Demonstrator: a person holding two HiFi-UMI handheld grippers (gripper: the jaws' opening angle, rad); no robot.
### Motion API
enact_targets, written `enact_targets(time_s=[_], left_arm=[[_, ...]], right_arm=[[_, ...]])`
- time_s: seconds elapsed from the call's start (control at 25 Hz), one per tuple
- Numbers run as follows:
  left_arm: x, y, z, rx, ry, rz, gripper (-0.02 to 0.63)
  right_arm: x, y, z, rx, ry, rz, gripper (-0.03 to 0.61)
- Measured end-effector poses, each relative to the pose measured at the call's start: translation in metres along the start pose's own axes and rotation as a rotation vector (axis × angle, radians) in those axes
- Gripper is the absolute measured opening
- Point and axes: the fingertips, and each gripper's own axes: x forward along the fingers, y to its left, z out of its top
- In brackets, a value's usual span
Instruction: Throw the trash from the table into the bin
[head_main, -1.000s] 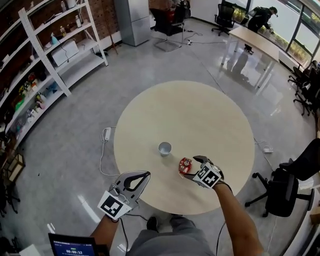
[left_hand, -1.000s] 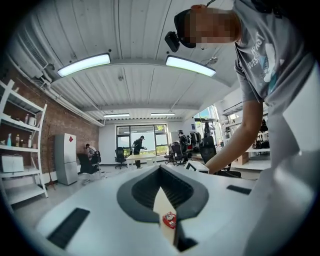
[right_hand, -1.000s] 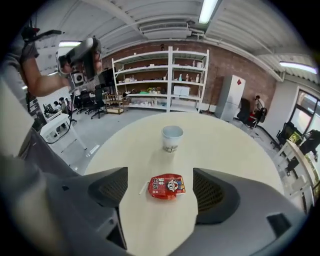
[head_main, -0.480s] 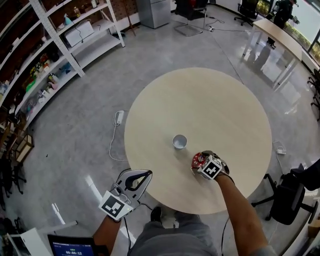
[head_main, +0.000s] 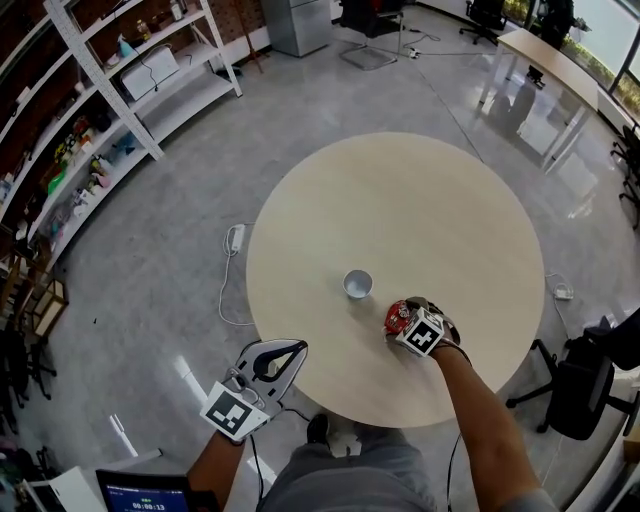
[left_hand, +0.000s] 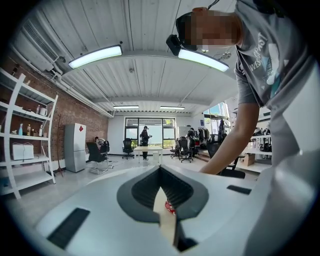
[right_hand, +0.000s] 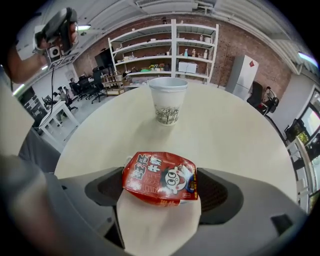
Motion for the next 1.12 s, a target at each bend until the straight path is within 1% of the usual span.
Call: enact_targets(time_s=[0.08, 0.28, 0.48, 0.6, 0.76, 0.92, 1.12], left_arm=[[0.002, -0.001, -0.001, -0.002, 0.003, -0.005, 0.043], [0.003, -0.004, -0.002, -0.007, 0.004, -0.015, 0.043], [0.004, -0.011, -0.003, 0.003, -0.024, -0.041, 0.043], [-0.001, -0.014, 0.0, 0.011, -0.047, -0.066, 0.043], [-0.023, -0.018, 0.027, 0.023, -0.079, -0.107, 0.043], [-0.042, -0.028, 0.041, 0.047, -0.113, -0.153, 0.043], [-0.061, -0.052, 0.063, 0.086, -0.159, -0.227, 0.043]], right_arm=[[-0.001, -0.001, 0.0, 0.003, -0.015, -0.012, 0.431], [-0.007, 0.003, -0.002, 0.02, -0.029, -0.008, 0.43], [-0.028, 0.009, 0.007, 0.035, -0.093, -0.066, 0.43], [-0.054, 0.017, 0.023, 0.047, -0.152, -0.125, 0.43], [-0.112, 0.039, 0.058, 0.064, -0.223, -0.216, 0.43], [-0.167, 0.061, 0.079, 0.078, -0.3, -0.326, 0.43], [-0.246, 0.099, 0.1, 0.072, -0.389, -0.47, 0.43]])
